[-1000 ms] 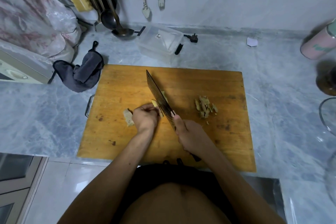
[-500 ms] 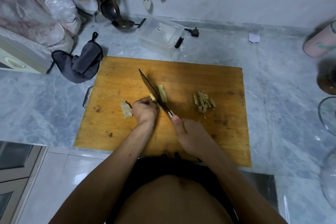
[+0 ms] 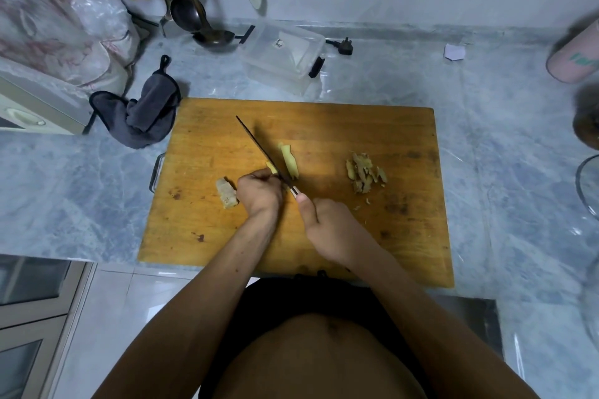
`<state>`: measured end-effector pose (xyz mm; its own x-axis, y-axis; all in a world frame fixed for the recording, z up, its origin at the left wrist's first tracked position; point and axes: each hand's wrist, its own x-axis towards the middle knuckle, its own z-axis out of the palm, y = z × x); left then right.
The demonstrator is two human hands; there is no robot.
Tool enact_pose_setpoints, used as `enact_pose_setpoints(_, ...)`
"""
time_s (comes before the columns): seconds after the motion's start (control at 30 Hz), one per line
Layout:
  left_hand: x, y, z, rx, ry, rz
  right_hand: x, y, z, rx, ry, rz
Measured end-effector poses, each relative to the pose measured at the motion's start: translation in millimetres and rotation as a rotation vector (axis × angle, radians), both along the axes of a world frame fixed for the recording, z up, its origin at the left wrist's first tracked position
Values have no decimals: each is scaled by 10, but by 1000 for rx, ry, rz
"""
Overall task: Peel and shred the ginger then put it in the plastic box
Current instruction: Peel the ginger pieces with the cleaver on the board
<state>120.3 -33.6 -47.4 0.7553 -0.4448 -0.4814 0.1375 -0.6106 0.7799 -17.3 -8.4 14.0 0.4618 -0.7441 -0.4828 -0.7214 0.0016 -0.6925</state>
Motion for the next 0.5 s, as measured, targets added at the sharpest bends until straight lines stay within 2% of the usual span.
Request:
enact_pose_setpoints(0.1, -11, 9, 34, -9, 5, 18, 23, -31, -2, 29, -17, -12)
enact_pose_setpoints(0.3, 176, -42, -407, 2, 85, 49, -127, 72, 106, 23, -44, -6)
enact_pose_setpoints(0.5, 66, -33, -96, 22, 28, 39, -47, -25, 46, 108, 0, -31)
